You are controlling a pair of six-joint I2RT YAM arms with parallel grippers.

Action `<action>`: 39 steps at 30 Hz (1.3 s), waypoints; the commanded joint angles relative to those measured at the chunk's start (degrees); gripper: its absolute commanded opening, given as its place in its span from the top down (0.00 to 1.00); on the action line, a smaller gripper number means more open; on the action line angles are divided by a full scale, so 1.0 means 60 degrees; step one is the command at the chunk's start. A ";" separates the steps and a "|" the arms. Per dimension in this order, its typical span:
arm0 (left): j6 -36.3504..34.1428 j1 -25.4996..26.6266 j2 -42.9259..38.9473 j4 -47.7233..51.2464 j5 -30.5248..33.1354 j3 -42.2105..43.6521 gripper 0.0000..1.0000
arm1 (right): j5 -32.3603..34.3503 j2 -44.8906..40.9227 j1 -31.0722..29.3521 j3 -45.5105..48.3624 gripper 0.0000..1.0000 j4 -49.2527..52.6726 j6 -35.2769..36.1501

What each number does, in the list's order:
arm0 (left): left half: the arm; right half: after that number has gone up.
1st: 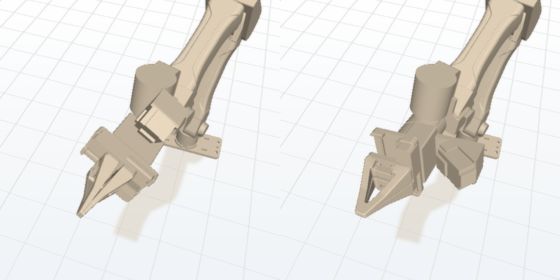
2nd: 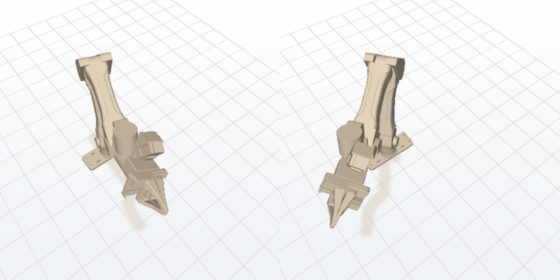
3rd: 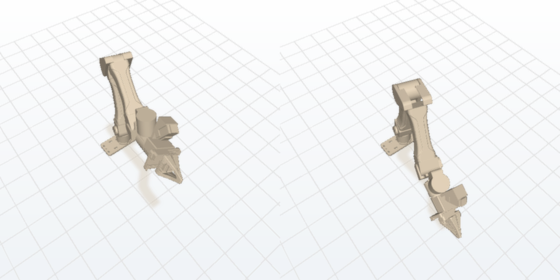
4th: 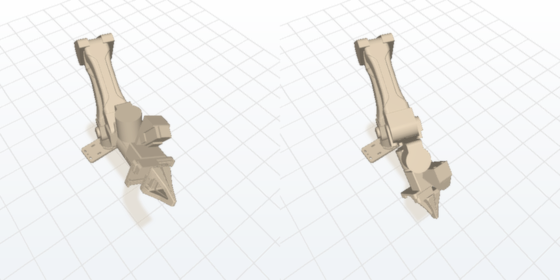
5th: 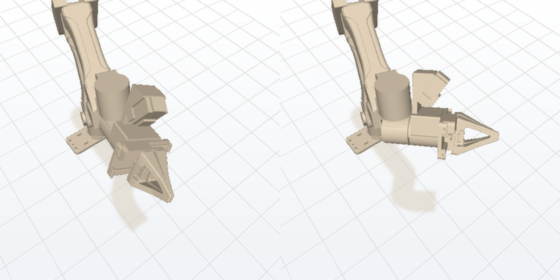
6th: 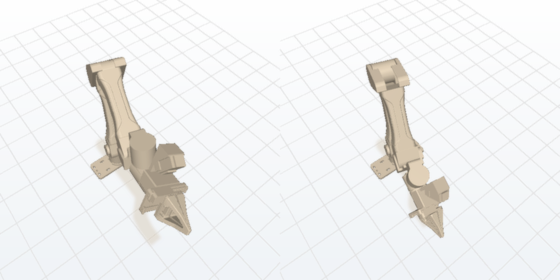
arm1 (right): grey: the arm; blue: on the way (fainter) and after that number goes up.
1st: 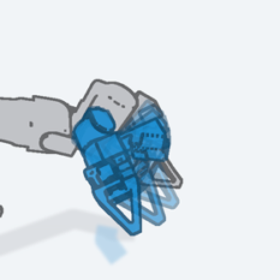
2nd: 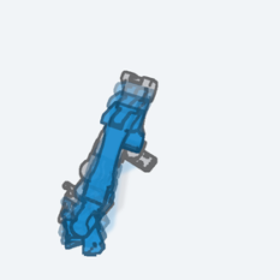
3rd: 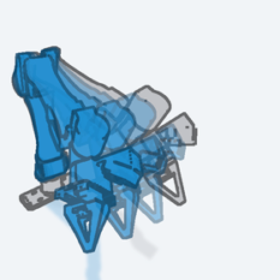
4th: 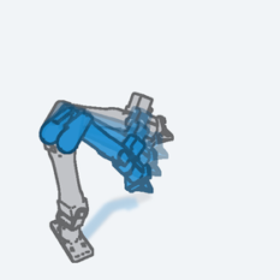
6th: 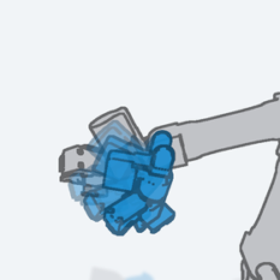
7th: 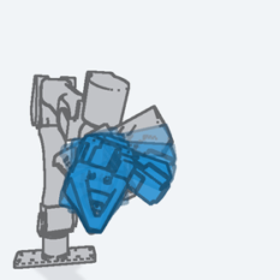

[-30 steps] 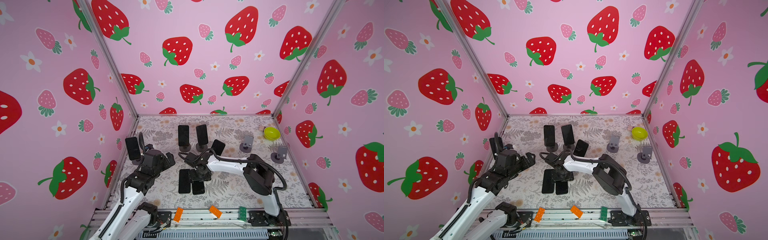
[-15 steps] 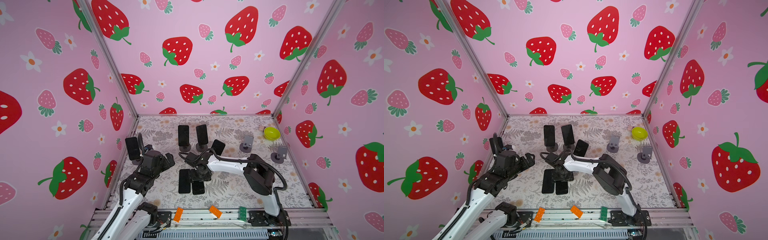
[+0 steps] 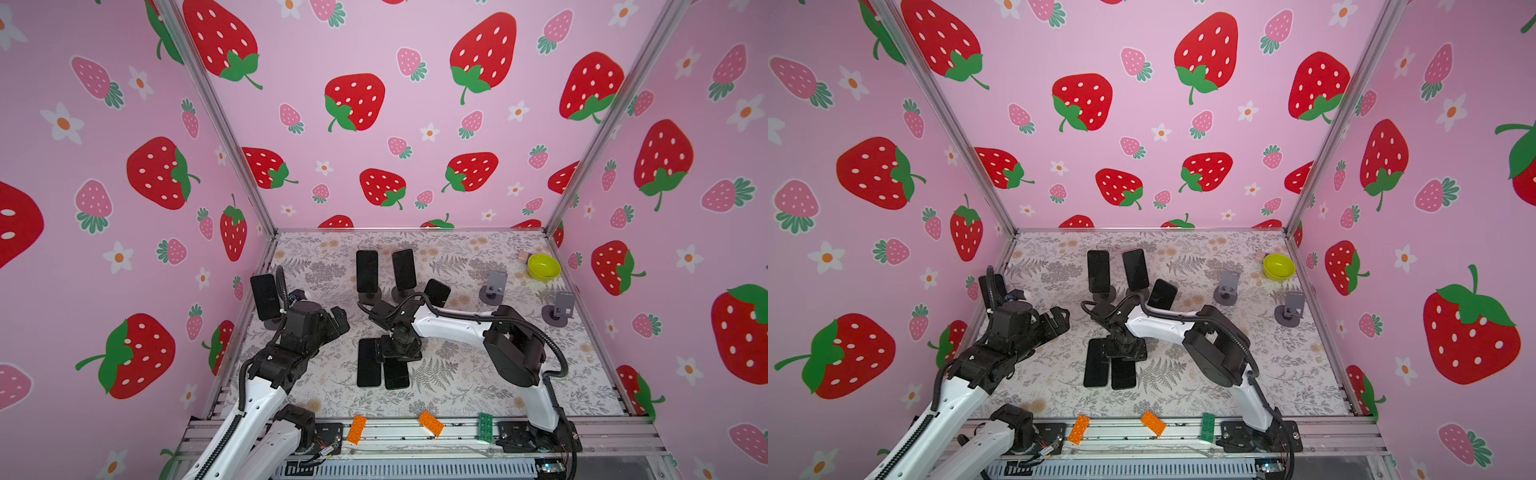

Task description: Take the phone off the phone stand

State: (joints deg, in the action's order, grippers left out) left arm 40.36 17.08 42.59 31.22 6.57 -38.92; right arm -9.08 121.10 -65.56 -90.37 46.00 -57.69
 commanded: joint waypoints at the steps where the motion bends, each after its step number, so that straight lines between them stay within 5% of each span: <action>1: -0.0025 -0.0034 0.0046 0.0313 0.0280 -0.0412 0.00 | 0.0144 0.1041 0.0028 -0.0091 0.11 0.0999 0.0297; 9: -0.0073 -0.0037 -0.0042 0.0540 0.0435 -0.0545 0.00 | 0.0617 0.1466 0.0052 -0.0861 0.14 0.2077 0.0623; 18: -0.0036 -0.0035 -0.0989 0.0622 0.0573 -0.0009 0.00 | 0.0622 0.1177 -0.0049 -0.0210 0.17 0.1618 0.0225; 39: -0.0150 -0.0042 -0.1238 0.0493 0.0645 0.0346 0.00 | 0.0687 0.1885 0.0243 -0.1351 0.20 0.1790 -0.0357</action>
State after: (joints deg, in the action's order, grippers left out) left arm 39.70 17.08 35.24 34.50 9.23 -37.15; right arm -5.85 128.14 -65.08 -100.64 59.40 -58.13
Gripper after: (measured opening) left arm 0.997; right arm 0.803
